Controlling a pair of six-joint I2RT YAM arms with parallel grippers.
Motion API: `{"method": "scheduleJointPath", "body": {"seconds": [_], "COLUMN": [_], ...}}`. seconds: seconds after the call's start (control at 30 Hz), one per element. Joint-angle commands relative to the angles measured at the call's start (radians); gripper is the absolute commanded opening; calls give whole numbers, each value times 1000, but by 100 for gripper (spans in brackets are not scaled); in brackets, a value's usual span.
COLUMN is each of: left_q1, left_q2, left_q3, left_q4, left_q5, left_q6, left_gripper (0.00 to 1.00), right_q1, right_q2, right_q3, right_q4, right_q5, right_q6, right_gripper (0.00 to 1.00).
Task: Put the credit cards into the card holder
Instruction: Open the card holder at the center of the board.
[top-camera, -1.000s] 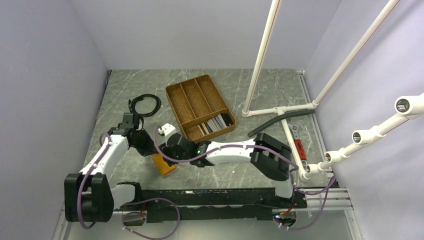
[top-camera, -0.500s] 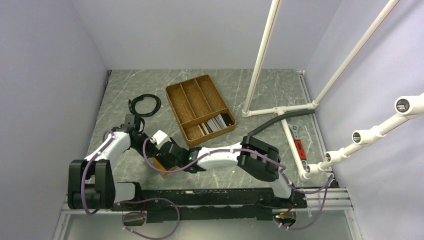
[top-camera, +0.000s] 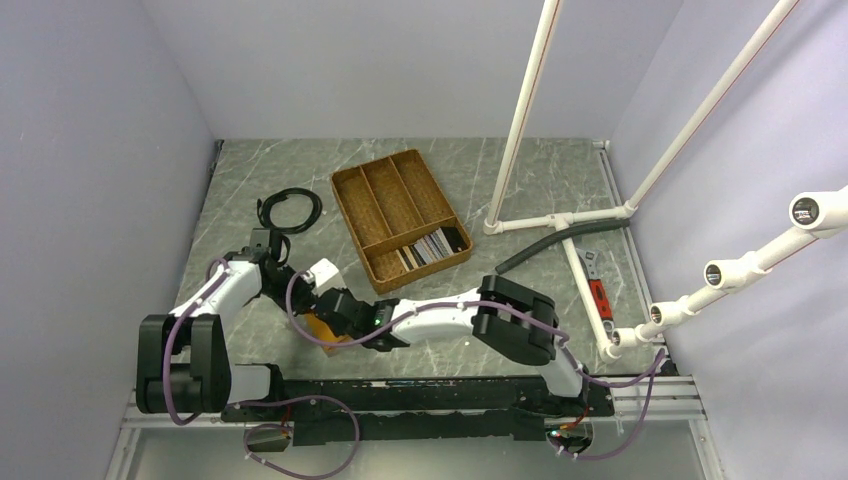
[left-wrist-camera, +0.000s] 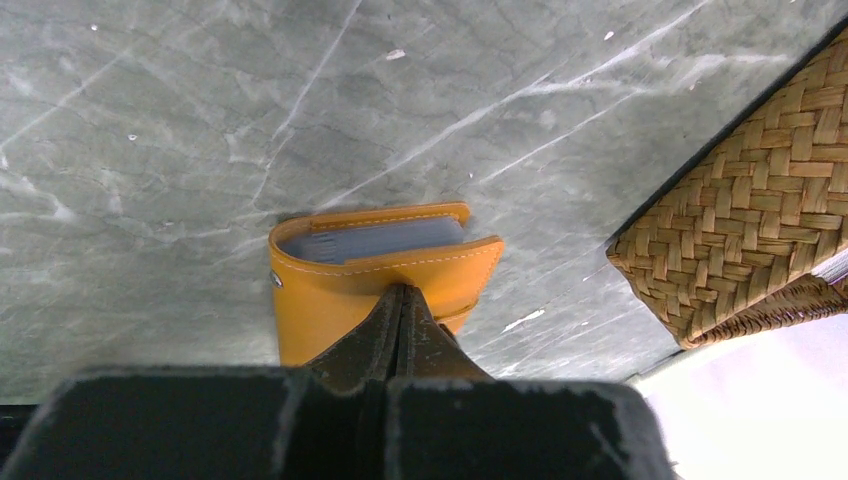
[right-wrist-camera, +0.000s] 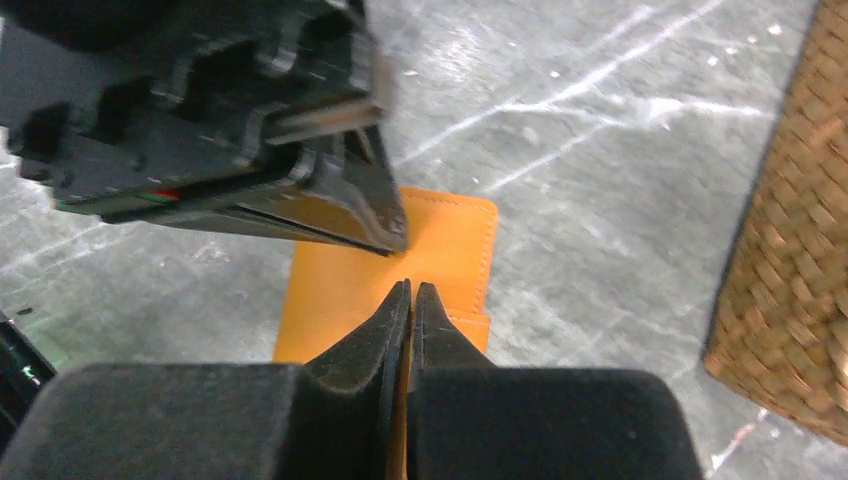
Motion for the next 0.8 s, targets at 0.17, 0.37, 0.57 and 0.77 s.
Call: {"method": "scheduleJointPath", "body": {"seconds": [0.17,0.37,0.57,0.77], "left_q1": [0,-2,-13,-73], "left_q2": [40,23,-66,-190], "left_q3": [-15,0,8,31], "left_q4": [-34,11,42,-16], "left_q5": [-188,-111,-38,-75], "left_q6": [9,76,122,112], "left_gripper": [0,0,14,64], "right_q1": [-96,-100,-109,-111], "right_q2": [-160,-129,-167,-249], "right_q3": [-212,-145,-219,-272], "right_q4": [101,43,44,79], "right_q5": [-89,-162,-172,-180], "right_q6": [289,103,95,101], "right_gripper": [0,0,0,0]}}
